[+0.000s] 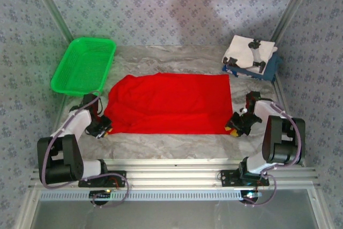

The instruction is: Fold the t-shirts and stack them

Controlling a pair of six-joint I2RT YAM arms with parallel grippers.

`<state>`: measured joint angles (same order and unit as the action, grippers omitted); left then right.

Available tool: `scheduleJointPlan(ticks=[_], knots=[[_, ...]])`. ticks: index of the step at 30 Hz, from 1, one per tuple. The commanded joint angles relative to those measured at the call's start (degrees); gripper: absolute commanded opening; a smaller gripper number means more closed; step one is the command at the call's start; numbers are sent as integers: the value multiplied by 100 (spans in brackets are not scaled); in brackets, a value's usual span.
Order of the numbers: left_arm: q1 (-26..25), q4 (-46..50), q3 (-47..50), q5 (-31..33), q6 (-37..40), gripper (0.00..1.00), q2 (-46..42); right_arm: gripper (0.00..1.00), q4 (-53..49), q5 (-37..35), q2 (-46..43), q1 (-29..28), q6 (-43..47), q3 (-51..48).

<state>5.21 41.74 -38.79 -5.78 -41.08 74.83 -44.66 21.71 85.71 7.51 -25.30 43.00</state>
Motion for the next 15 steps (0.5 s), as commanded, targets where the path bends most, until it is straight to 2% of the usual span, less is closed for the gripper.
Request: scheduleJointPlan(ticks=[1,8,10,15], knots=[[108,-84,53,261,34,13,60,28,114,-566,74,12,-150,-30],[320,282,47,539,238,9,-198,3,134,-1012,102,-26,-94,-55],[425,325,114,552,279,7,-309,0,86,-1108,14,-33,-62,-110],[463,458,91,715,210,7,-494,0,-32,-1231,-394,-28,-107,-288]])
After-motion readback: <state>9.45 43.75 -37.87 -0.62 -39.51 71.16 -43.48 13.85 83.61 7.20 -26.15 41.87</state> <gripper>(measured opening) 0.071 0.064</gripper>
